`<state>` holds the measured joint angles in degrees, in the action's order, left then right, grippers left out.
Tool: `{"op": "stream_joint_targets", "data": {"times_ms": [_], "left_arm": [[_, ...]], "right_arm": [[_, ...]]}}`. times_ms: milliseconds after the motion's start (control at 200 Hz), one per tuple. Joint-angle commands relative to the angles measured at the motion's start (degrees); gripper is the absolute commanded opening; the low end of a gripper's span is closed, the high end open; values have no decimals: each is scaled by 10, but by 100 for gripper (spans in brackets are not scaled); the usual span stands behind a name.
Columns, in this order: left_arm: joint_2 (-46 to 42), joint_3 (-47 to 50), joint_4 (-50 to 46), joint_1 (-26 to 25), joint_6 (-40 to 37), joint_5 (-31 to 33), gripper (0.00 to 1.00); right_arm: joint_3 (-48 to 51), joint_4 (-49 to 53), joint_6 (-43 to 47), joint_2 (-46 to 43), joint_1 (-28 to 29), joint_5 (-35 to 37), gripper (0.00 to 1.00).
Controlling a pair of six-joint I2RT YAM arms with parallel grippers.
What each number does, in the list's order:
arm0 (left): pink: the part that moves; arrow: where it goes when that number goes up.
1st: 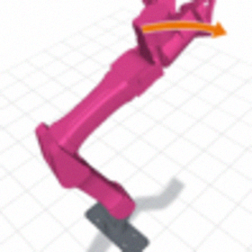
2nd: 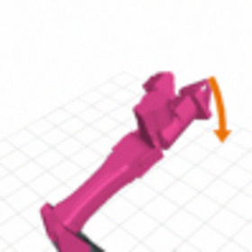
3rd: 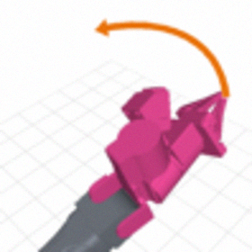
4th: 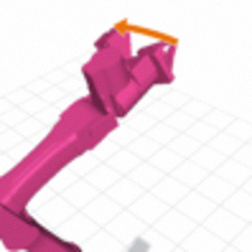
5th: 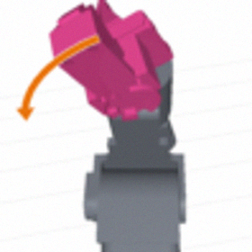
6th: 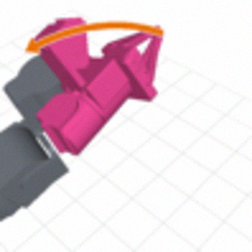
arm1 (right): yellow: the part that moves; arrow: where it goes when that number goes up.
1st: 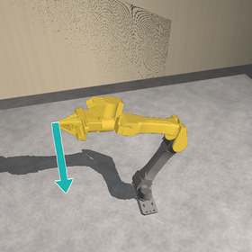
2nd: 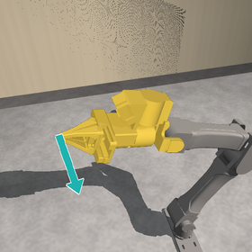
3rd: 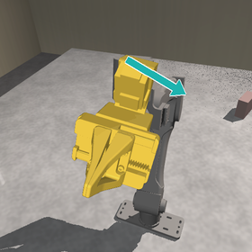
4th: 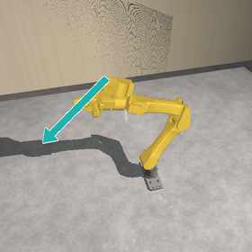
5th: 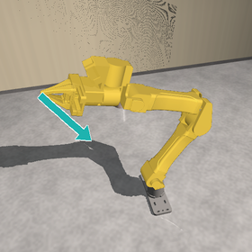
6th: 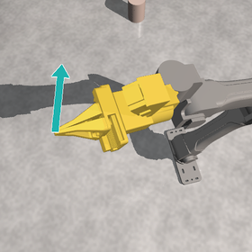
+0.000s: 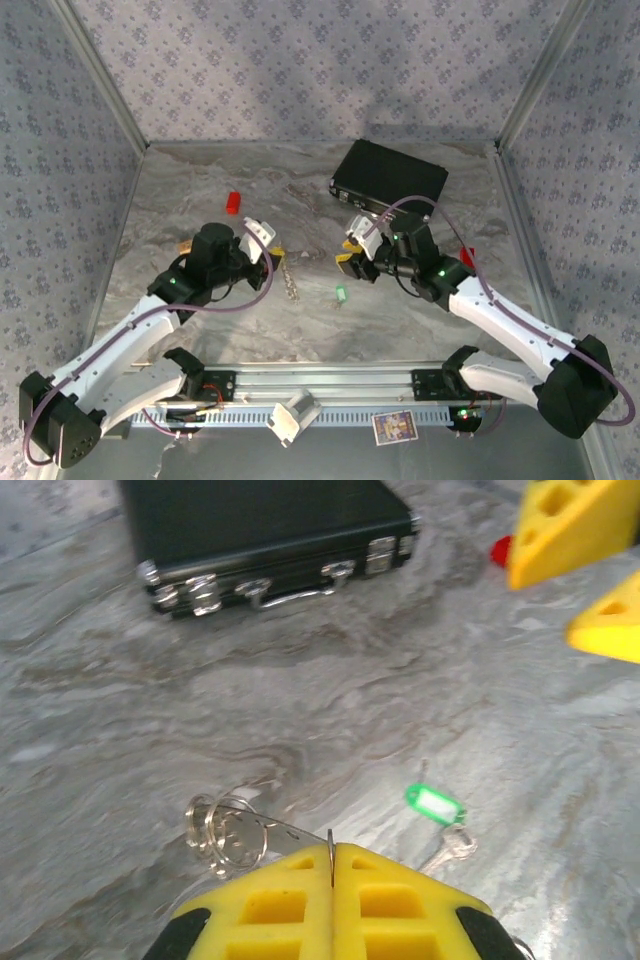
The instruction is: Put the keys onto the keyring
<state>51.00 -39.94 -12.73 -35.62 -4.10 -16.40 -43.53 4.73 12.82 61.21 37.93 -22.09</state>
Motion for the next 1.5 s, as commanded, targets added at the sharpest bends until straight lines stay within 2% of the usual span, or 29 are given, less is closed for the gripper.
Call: {"op": "stream_joint_targets", "data": {"times_ms": [0, 130, 290, 450, 715, 974, 1139, 1224, 1364, 1494], "left_arm": [[-26, 24, 112, 3, -34, -95, 0], [-47, 71, 175, 2, -73, -163, 0], [-62, 100, 229, 2, -72, -192, 0], [-66, 110, 247, -9, -96, -221, 0], [-54, 93, 203, -47, -163, -218, 0], [-38, 82, 190, -55, -197, -212, 0], [-20, 32, 92, -55, -211, -141, 0], [-18, 13, 44, -55, -226, -146, 0], [-32, 30, 64, -57, -229, -155, 0], [-27, 26, 66, -57, -217, -136, 0]], "right_arm": [[2, -45, 56, 0, 8, -60, 39], [17, -73, 89, -6, 17, -99, 39], [34, -125, 110, -16, 40, -101, 36], [23, -121, 130, -1, 56, -116, 35], [7, -116, 129, 19, 84, -121, 29], [-11, -66, 153, 52, 101, -118, 27], [2, -77, 141, 40, 95, -79, 30], [17, -90, 131, 19, 83, -76, 30], [24, -74, 133, 6, 82, -74, 30], [25, -70, 120, 8, 88, -74, 30]]}}
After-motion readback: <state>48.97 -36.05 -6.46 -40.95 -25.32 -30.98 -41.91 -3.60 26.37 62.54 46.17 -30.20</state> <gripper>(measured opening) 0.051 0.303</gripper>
